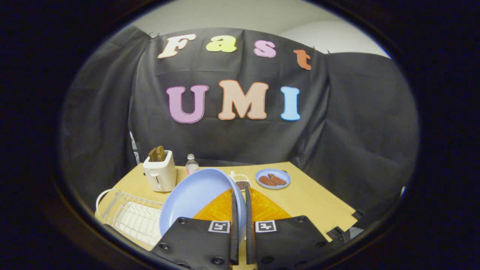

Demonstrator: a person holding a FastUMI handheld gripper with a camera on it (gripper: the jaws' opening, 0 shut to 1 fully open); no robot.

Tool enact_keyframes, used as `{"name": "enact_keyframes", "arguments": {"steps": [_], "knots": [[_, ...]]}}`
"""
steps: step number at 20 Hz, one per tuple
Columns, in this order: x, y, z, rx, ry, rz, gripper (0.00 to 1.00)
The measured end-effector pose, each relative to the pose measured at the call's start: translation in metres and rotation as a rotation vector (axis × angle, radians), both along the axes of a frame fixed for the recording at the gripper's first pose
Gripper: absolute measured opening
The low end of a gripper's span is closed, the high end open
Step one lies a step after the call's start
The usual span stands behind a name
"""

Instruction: Take the plate from the dish rack, then take the spoon from the basket and place it into the plate.

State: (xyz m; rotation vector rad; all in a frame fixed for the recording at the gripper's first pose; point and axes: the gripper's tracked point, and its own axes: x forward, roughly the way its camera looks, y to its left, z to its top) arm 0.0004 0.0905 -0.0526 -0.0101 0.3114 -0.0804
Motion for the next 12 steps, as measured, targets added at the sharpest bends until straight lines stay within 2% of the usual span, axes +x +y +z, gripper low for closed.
{"name": "enact_keyframes", "arguments": {"steps": [5, 12], "knots": [[-0.037, -0.079, -0.019, 0.091, 0.02, -0.044, 0.1], [-0.085, -0.147, -0.101, 0.381, 0.167, -0.073, 0.11]]}}
